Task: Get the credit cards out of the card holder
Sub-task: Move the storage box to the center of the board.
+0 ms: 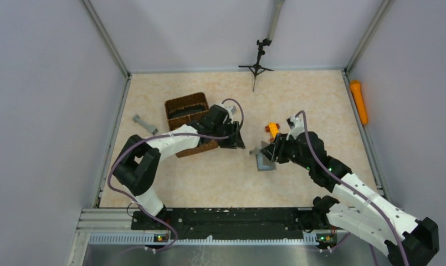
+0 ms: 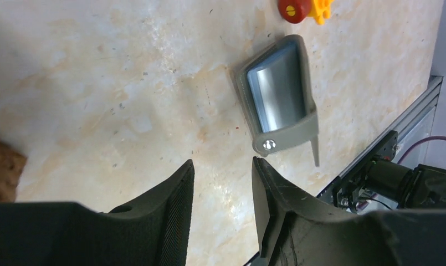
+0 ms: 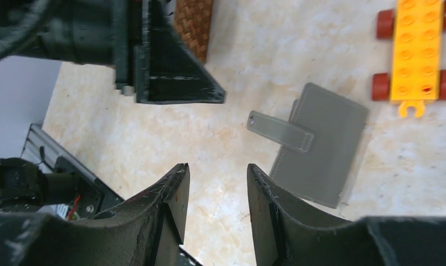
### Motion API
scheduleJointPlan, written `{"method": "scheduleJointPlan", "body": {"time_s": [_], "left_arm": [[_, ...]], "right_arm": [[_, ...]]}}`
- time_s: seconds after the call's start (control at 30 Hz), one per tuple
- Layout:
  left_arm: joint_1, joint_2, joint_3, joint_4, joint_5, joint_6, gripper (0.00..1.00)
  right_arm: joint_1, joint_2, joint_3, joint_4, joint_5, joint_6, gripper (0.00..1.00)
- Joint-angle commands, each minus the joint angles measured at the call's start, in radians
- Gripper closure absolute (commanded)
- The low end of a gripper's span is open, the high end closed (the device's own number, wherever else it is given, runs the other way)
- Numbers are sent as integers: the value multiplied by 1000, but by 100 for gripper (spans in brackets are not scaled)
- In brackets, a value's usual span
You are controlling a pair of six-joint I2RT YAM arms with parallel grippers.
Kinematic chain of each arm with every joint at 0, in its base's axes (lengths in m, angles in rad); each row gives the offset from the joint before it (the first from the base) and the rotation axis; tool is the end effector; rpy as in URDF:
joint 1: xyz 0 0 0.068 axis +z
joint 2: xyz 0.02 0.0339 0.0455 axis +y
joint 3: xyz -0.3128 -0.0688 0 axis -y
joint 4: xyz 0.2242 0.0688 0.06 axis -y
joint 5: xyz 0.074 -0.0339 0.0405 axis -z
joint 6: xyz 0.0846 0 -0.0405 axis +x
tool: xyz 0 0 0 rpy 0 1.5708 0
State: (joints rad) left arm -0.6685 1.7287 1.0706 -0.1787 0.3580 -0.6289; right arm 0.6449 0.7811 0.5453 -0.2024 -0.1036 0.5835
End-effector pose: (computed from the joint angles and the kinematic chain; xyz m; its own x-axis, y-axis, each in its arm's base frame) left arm 0.2845 -0.2625 0.2190 -0.9210 0.0254 -0.3886 0.2756 0.7475 -0.6044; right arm 0.1331 0.1110 0.2726 -0.6536 0.1941 -0.7315 -0.3746 0.7569 0.5355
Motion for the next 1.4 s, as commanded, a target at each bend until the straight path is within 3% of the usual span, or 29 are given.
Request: {"method": "scheduleJointPlan", "body": {"time_s": [0.0,0.13,0.27,0.4,0.53,0.7,1.07,1.37], "left_arm": [[11,-165,-24,-64,-100,38,54],[16,-286,-80,-112,-204,54,54],[18,-358,-125,-167,-250,50,54],[16,-391,-184,-175,-233,29,54],[16,-408,-244,-145,-225,19,54],[33,-352,-296,-106,-199,4,55],[183,-290,-320,-78,-245,37,57],[297,-141,-196,-110,-343,78,57]], "right_arm": [[-2,-33,84,-105,165,-62,57],[-3,35,79,-89,262,-59,65],[-3,166,57,-41,333,-42,91],[-2,285,14,58,333,-27,100],[-2,442,7,112,372,-2,100],[-1,627,94,39,396,-6,100],[-2,477,134,23,352,-52,100],[-6,703,173,84,333,-76,96]]}}
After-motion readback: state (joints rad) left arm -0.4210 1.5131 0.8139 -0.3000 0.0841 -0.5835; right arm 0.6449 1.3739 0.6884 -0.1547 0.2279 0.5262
